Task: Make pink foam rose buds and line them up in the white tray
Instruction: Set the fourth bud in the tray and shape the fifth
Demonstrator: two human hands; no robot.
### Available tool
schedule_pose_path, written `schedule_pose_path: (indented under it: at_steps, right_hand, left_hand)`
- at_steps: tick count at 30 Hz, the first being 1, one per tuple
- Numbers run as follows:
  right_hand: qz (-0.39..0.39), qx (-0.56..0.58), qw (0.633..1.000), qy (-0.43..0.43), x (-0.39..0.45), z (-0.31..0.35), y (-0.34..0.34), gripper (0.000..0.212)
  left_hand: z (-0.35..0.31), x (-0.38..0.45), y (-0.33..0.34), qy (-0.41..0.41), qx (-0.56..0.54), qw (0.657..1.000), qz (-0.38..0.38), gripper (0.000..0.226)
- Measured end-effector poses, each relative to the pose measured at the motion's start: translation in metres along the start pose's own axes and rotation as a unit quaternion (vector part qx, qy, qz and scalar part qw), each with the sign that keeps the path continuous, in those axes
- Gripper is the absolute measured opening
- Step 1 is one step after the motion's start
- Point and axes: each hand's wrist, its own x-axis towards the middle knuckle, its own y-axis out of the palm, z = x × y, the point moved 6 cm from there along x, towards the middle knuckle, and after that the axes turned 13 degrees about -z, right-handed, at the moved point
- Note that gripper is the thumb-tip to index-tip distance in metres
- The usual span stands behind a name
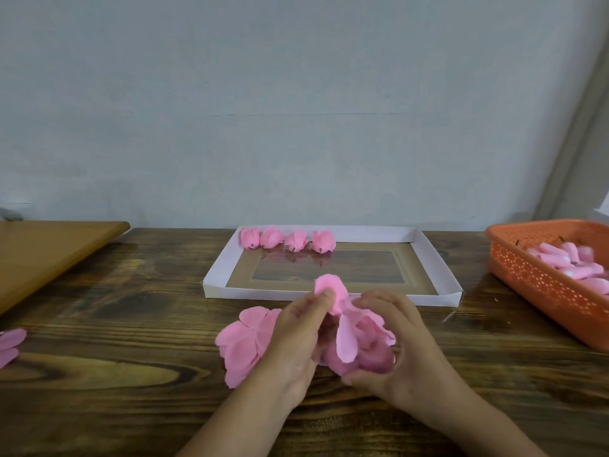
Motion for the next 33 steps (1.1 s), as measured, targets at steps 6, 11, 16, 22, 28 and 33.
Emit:
schedule_pose_path:
  at_steps: [6,11,16,22,28,33]
  right_hand:
    - [-0.084,-0.044,0.994,-0.049,0.001,0.008,-0.007,0.041]
    - [-0.137,0.013,0.99,-0.028,0.002,0.006,-0.013,0.018]
    - [-0.164,0.095,0.979,0.072,0.005,-0.005,-0.015,0.013]
    - [-0.169,0.181,0.959,0.137,0.005,-0.013,-0.016,0.013]
    - [-0.133,0.239,0.939,0.206,0.005,-0.017,-0.009,0.015]
    - [-0.156,0.203,0.947,0.196,0.005,-0.023,-0.014,0.016]
  left_hand:
    - [0.001,-0.002,0.003,0.002,0.007,1.0,0.022,0.035]
    - [0.005,0.001,0.001,0.009,0.002,1.0,0.012,0.026]
    - [0.006,0.0,0.003,0.035,0.062,0.997,0.04,0.022]
    - [0.007,-0.003,0.007,0.072,0.11,0.988,0.086,0.025]
    - [0.007,-0.006,0.011,0.088,0.134,0.978,0.13,0.023]
    - [0.006,-0.011,0.016,0.098,0.149,0.97,0.164,0.029]
